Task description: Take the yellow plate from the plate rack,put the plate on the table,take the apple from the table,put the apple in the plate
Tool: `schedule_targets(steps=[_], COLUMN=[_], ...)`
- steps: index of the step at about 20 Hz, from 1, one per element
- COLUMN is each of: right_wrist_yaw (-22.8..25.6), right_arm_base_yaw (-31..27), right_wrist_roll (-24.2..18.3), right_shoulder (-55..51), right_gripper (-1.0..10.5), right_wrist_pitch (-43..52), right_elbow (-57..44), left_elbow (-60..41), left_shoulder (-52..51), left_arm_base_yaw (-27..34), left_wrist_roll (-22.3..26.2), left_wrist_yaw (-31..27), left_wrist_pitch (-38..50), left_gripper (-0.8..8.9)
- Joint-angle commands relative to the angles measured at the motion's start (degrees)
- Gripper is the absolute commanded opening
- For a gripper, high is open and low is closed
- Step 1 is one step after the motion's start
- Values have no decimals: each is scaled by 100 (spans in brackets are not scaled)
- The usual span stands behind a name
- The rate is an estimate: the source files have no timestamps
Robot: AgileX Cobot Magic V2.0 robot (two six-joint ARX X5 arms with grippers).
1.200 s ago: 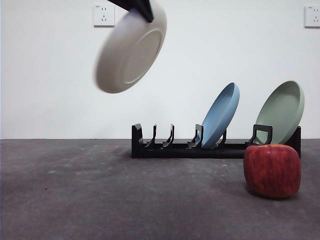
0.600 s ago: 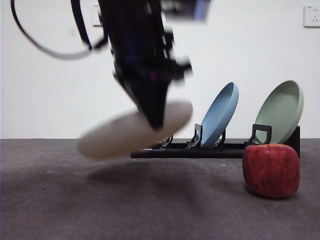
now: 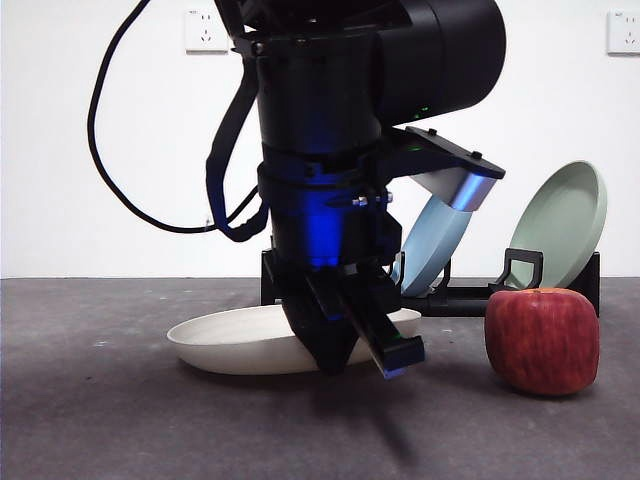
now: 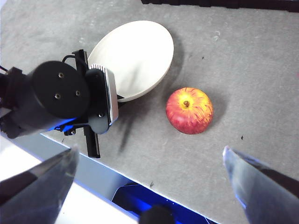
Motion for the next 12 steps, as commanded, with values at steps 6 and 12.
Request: schedule_targets(steps=[6, 12], right_wrist_yaw=[-9, 11], right_arm_base_yaw=[15, 15], right_wrist_roll=[35, 37], right_shoulder=[-9, 273], right_gripper=[599, 599], right_wrist_pitch=[11, 157], right_elbow=[15, 15], left_elbow=[11, 352], left_shoulder=[-59, -1235], left_arm_base_yaw=[-28, -31], left_wrist_roll=[-210, -850], left_wrist_yaw=[315, 584], left_wrist_pitch=[-138, -654], left_gripper=[172, 197])
